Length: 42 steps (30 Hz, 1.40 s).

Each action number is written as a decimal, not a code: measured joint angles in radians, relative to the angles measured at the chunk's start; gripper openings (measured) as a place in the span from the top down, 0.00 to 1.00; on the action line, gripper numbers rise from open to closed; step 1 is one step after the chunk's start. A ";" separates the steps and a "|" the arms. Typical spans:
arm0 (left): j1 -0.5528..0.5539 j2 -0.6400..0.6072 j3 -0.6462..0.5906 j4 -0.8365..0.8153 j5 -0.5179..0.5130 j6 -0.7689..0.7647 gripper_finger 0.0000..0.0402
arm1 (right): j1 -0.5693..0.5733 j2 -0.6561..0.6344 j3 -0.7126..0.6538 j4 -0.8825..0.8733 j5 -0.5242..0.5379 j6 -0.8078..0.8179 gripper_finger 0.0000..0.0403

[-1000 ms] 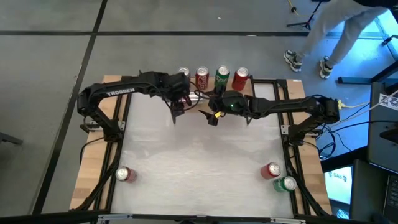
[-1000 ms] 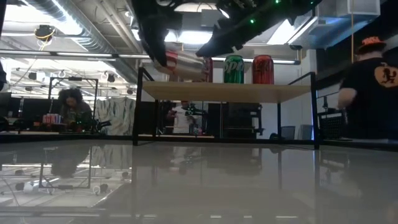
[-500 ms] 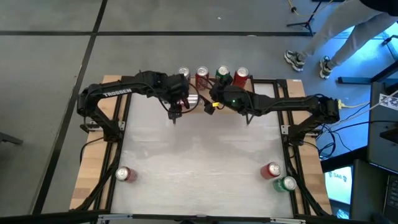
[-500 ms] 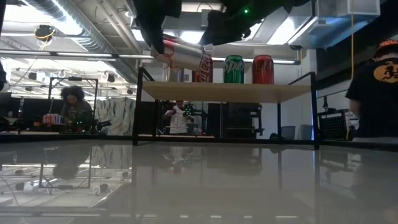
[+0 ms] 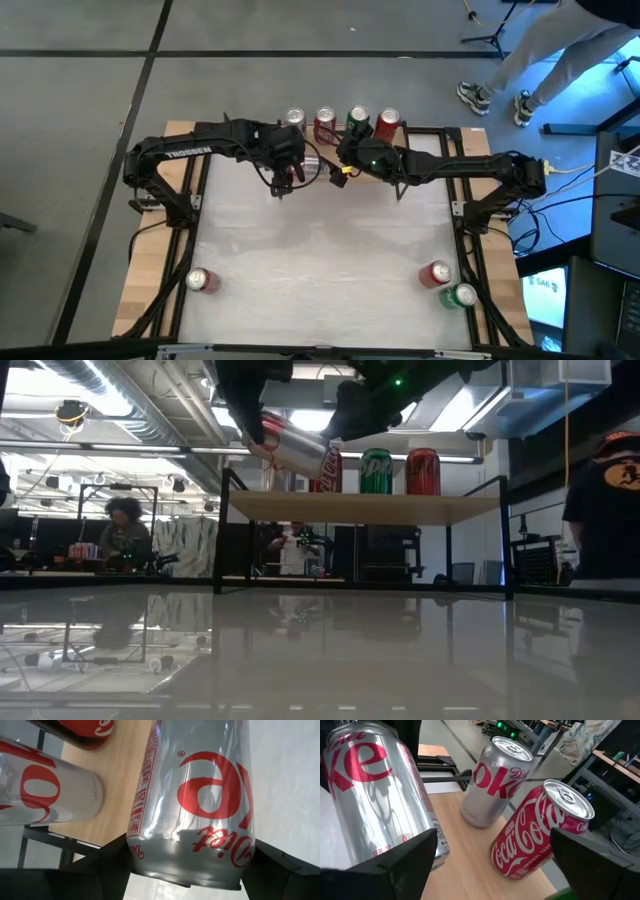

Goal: Place canned beverage on shelf
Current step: Put the red-silver soda can aligned with the other red-silver soda can on the shelf

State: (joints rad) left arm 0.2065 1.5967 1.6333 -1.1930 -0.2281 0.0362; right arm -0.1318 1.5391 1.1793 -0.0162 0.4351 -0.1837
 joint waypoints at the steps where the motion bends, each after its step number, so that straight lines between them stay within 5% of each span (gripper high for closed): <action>1: 0.000 0.000 0.000 0.000 -0.005 0.000 0.29 | 0.000 0.000 0.000 0.000 0.000 0.000 0.05; 10: 0.001 0.000 0.000 0.006 -0.084 0.000 0.29 | 0.000 0.044 0.000 -0.003 -0.001 0.000 0.05; 42: 0.001 0.000 0.002 0.008 -0.097 0.001 0.29 | 0.000 0.069 0.000 0.063 0.097 0.026 0.05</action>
State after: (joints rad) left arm 0.2073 1.5969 1.6348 -1.1854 -0.3248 0.0372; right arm -0.1314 1.6081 1.1791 0.0469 0.5316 -0.1574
